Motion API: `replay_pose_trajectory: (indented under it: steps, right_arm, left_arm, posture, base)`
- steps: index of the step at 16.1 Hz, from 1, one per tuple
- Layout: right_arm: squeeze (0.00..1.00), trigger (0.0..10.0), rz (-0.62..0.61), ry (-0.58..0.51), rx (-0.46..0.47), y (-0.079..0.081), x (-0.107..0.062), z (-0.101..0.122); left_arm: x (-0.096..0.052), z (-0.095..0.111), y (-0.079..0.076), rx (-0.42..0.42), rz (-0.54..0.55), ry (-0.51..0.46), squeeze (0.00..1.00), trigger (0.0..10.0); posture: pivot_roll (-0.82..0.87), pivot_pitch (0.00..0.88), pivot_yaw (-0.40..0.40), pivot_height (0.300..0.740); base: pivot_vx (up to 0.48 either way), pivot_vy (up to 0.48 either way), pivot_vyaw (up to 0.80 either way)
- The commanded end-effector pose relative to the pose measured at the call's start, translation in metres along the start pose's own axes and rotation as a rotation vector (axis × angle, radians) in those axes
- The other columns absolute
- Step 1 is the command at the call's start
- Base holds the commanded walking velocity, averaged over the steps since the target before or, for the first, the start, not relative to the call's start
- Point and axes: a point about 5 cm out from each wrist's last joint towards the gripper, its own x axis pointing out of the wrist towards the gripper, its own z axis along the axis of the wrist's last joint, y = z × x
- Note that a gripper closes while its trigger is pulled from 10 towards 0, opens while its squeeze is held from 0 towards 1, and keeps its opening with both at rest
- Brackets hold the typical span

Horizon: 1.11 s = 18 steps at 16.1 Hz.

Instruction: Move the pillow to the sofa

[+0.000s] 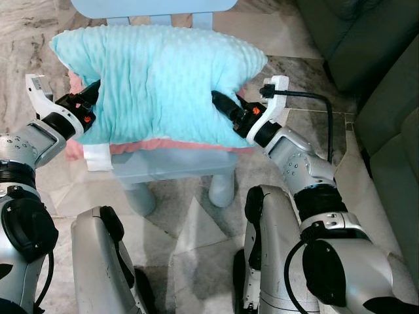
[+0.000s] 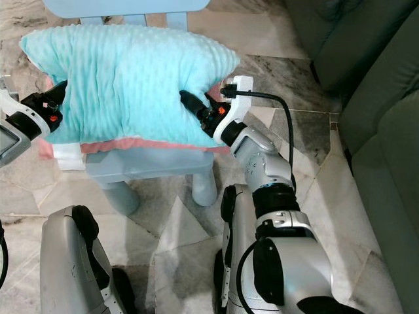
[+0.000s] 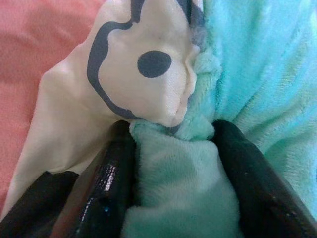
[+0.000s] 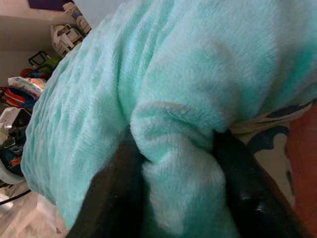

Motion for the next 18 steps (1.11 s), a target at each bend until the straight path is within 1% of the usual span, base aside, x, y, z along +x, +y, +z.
replay_pose_trajectory:
  steps: [1,8,9,12,14,15,16,18]
  right_arm:
    - [0.0,0.0,0.043,0.037,-0.006,0.009,0.003,-0.008]
    - [0.0,0.0,0.041,0.042,-0.015,0.009,0.001,-0.009]
    - [0.0,0.0,0.038,0.043,-0.012,0.009,0.001,-0.011]
    - [0.0,0.0,0.047,0.057,-0.002,0.013,0.004,-0.018]
    - [0.0,0.0,0.035,0.063,-0.024,0.015,0.005,-0.021]
    - [0.0,0.0,0.01,0.05,-0.05,0.015,0.002,-0.021]
    - [0.0,0.0,-0.013,0.039,-0.074,0.014,-0.001,-0.021]
    - [0.0,0.0,-0.058,0.017,-0.096,0.012,-0.008,-0.021]
  left_arm:
    - [0.001,-0.008,0.001,-0.012,-0.015,0.037,0.0,0.0]
    - [0.0,-0.011,0.003,-0.01,-0.025,0.034,0.0,0.0]
    - [0.0,-0.012,0.006,0.032,-0.018,0.031,0.0,0.0]
    - [-0.004,-0.016,0.014,0.032,0.0,0.0,0.0,0.0]
    - [-0.004,-0.022,0.019,0.044,0.015,-0.023,0.0,0.0]
    - [-0.002,-0.025,0.019,0.069,0.01,-0.06,0.0,0.0]
    - [0.0,-0.029,0.021,0.072,0.02,-0.101,0.0,0.0]
    - [0.003,-0.039,0.022,0.095,0.045,-0.132,0.0,0.0]
  posture:
    - [-0.09,0.32,-0.04,0.36]
    - [-0.1,0.327,-0.045,0.36]
    - [-0.09,0.318,-0.046,0.36]
    - [-0.09,0.262,-0.05,0.36]
    - [-0.08,0.219,-0.053,0.36]
    - [-0.08,0.174,-0.052,0.36]
    - [-0.09,0.149,-0.049,0.36]
    - [-0.09,0.112,-0.042,0.36]
  base:
    - [0.0,0.0,0.0]
    - [0.0,0.0,0.0]
    - [0.0,0.0,0.0]
    - [0.0,0.0,0.0]
    - [0.0,0.0,0.0]
    - [0.0,0.0,0.0]
    - [0.0,0.0,0.0]
    - [0.0,0.0,0.0]
